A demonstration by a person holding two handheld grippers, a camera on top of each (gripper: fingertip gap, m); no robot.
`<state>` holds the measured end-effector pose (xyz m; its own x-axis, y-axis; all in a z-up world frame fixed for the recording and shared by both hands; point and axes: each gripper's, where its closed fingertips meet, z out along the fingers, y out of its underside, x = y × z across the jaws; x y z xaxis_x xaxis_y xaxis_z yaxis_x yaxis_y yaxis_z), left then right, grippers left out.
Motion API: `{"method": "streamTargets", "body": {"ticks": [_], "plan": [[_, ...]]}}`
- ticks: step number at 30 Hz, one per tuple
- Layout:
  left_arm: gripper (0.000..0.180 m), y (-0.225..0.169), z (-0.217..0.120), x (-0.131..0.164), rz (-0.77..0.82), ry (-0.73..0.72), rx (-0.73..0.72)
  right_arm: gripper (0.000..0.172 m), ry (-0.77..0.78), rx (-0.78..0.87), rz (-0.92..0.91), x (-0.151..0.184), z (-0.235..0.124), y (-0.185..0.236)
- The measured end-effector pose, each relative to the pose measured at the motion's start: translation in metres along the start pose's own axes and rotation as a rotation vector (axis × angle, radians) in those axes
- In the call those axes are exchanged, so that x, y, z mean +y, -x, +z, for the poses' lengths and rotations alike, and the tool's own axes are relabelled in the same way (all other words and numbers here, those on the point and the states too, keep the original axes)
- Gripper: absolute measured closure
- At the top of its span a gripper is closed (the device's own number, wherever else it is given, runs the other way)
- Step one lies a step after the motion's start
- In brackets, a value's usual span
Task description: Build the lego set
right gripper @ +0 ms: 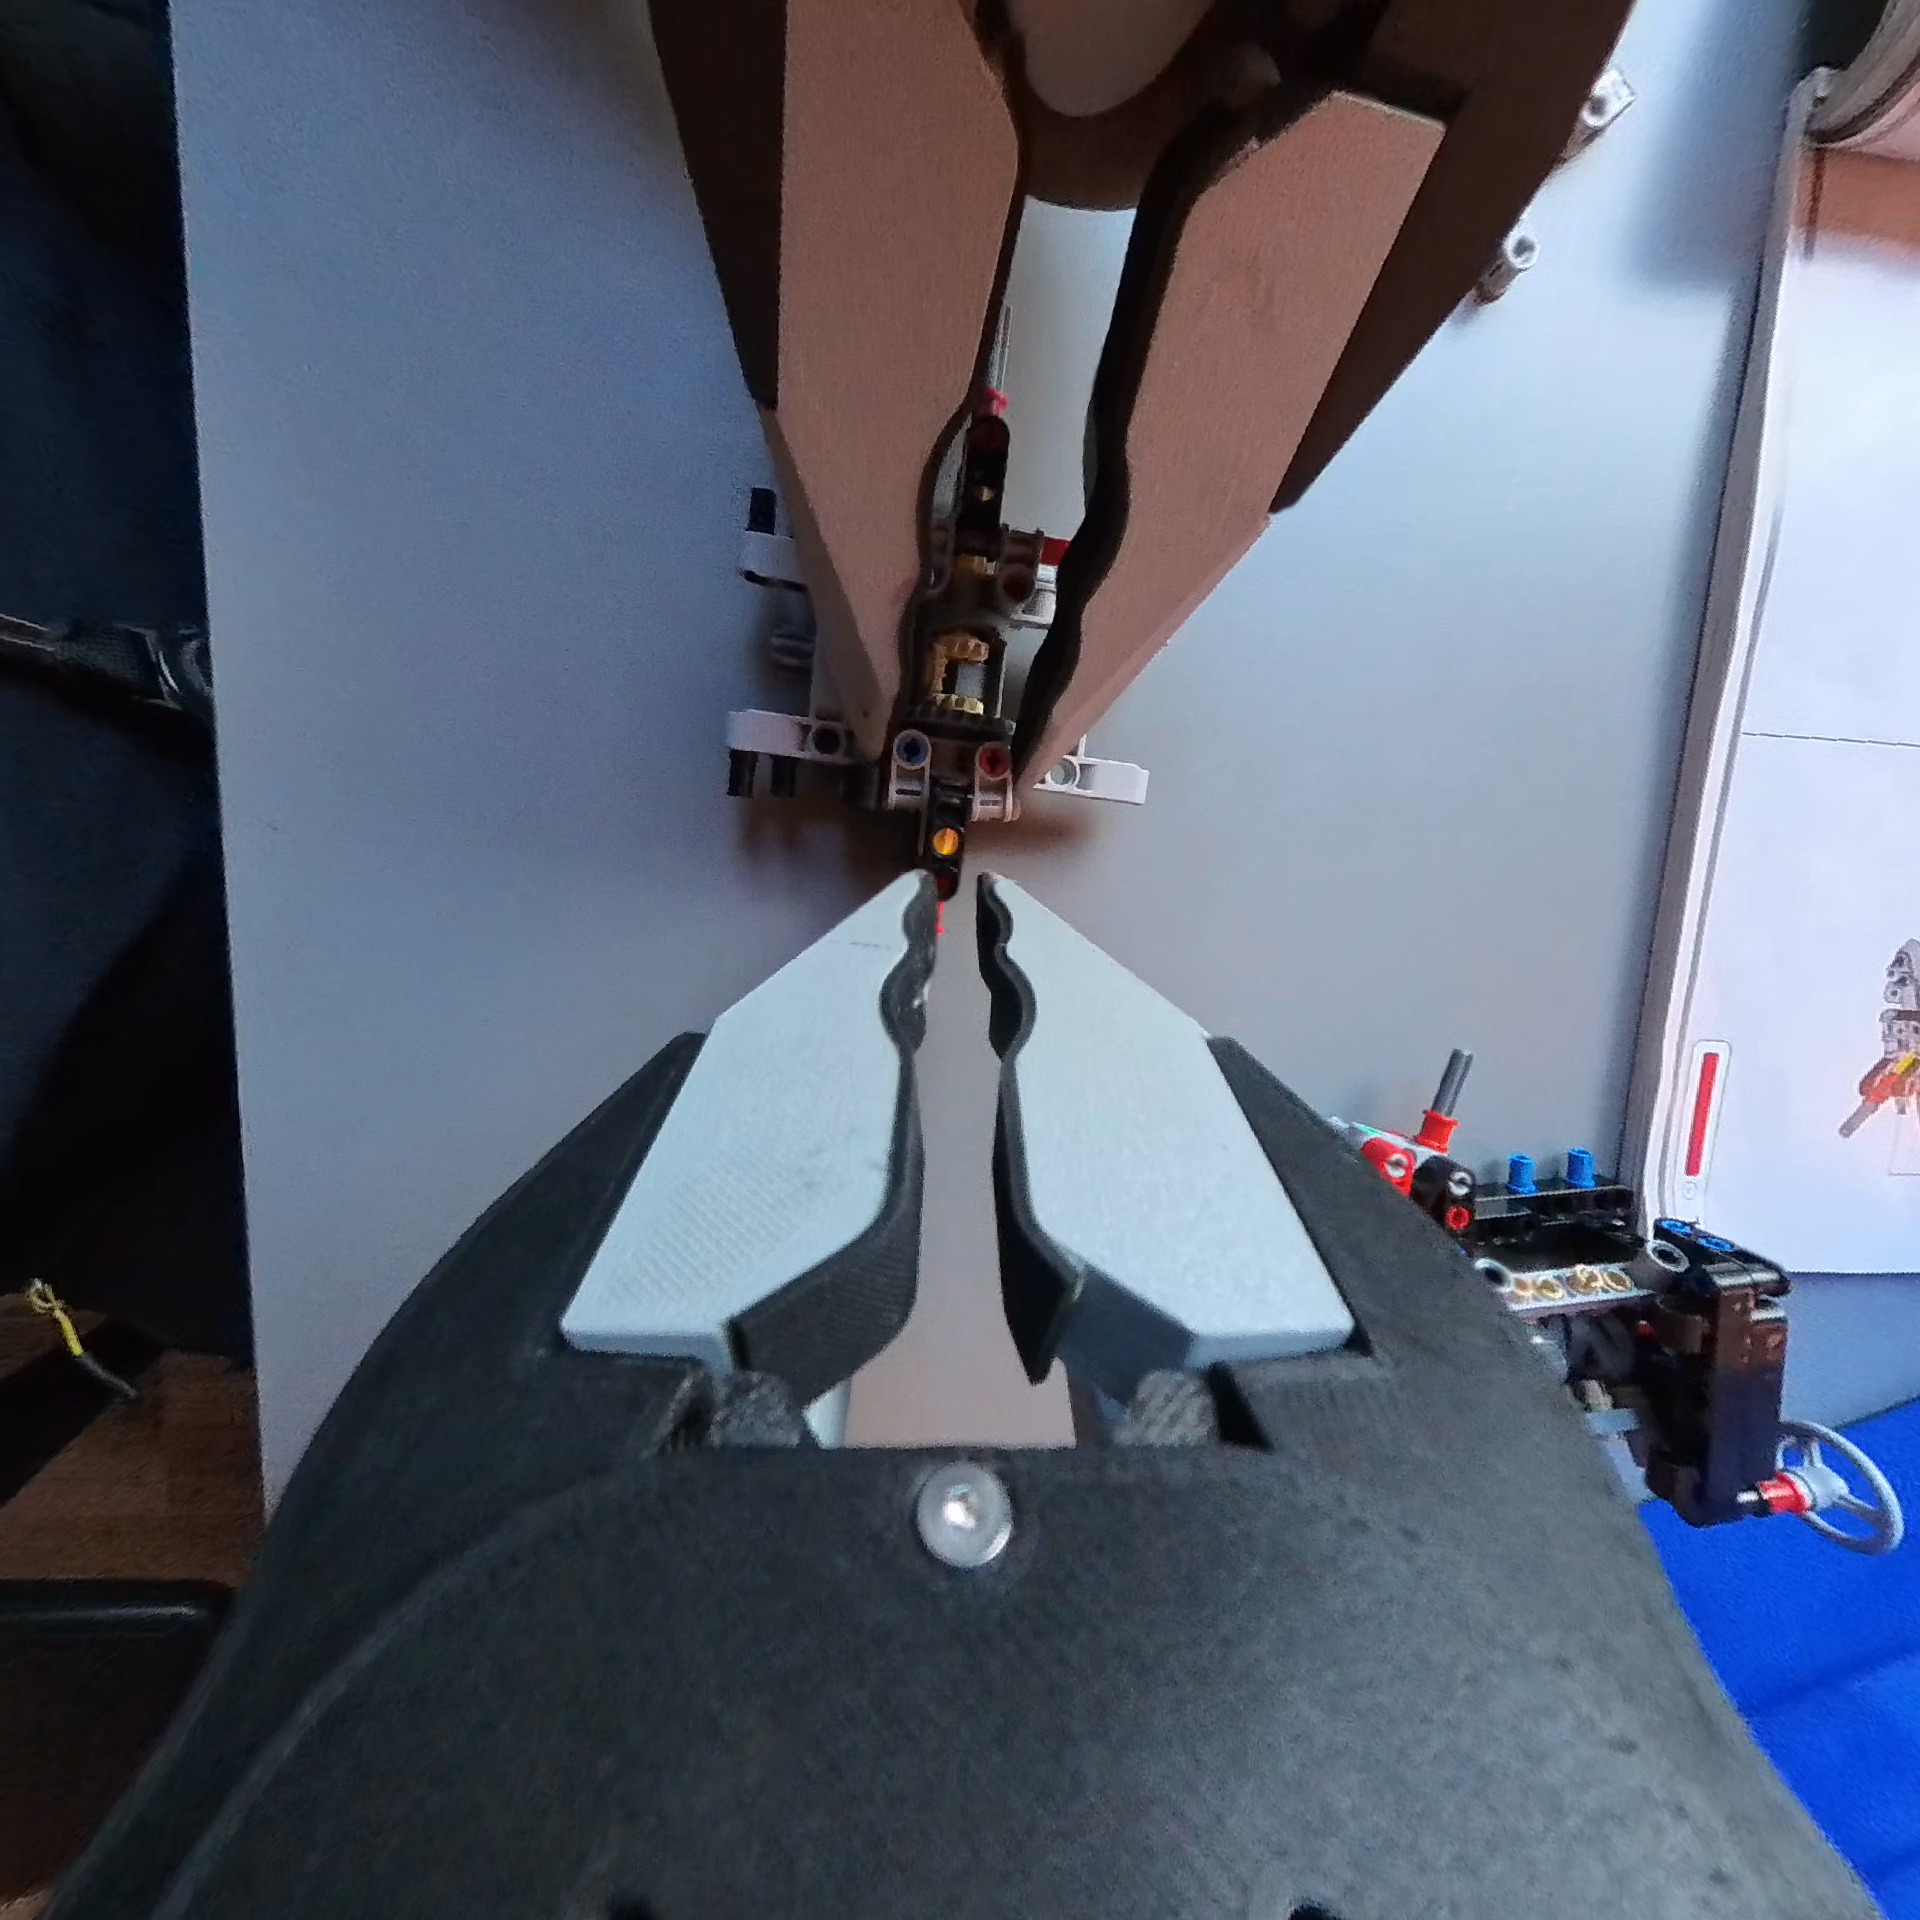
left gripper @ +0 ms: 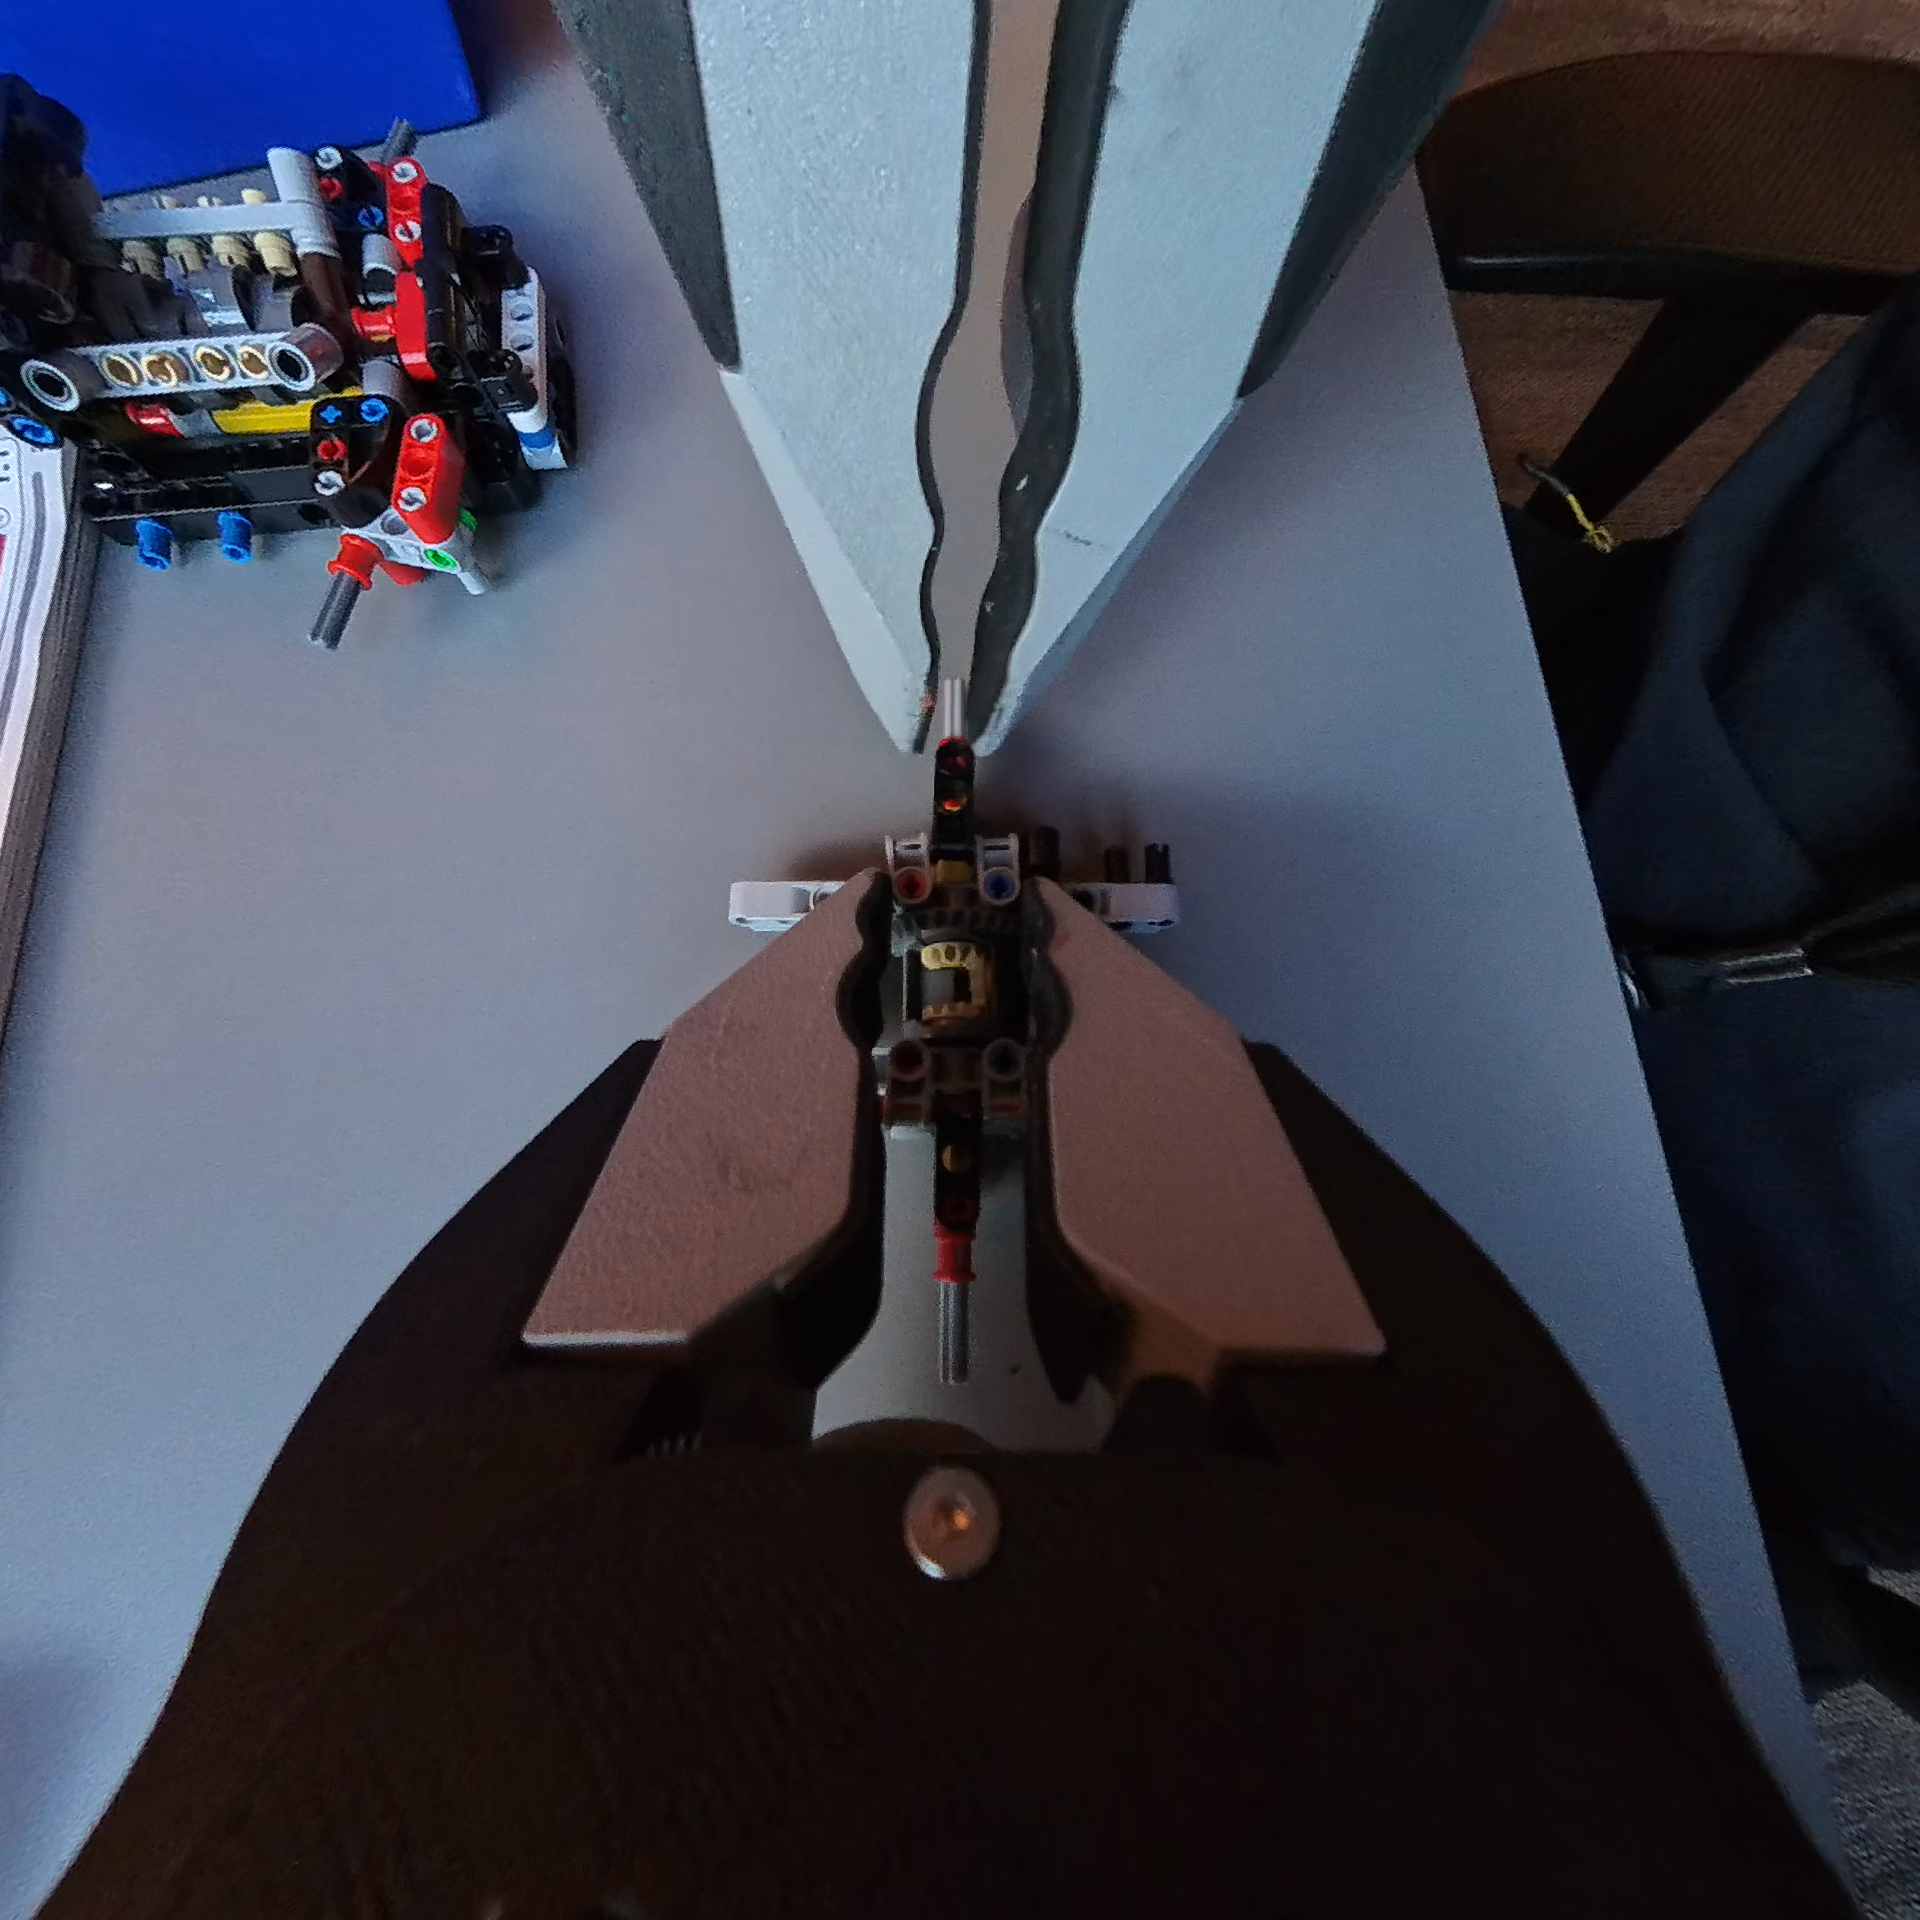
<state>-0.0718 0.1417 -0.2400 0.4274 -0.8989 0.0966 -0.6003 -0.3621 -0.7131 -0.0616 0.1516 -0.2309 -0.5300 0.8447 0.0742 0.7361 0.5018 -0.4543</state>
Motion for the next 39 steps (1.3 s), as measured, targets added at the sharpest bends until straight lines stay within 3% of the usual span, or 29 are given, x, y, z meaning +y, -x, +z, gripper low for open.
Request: {"method": "streamTargets", "body": {"ticks": [18,27,32,35,39], "plan": [[0.159,-0.003,0.001,-0.001,0.003,-0.001,-0.015,0.172,0.065,-0.001,-0.014,-0.001,0.005,0.004],[0.155,-0.011,0.008,-0.002,-0.024,-0.006,0.027,0.172,0.122,0.05,-0.161,-0.001,0.006,0.008],[0.155,-0.011,0.008,-0.001,-0.03,-0.006,0.03,0.172,0.142,-0.033,-0.178,0.0,0.007,0.009],[0.155,-0.011,0.008,-0.001,-0.03,-0.008,0.029,0.172,0.075,-0.062,-0.128,0.0,0.008,0.009],[0.155,-0.012,0.008,-0.002,-0.025,-0.026,0.041,0.172,-0.136,-0.128,0.087,-0.001,0.006,0.01]]}}
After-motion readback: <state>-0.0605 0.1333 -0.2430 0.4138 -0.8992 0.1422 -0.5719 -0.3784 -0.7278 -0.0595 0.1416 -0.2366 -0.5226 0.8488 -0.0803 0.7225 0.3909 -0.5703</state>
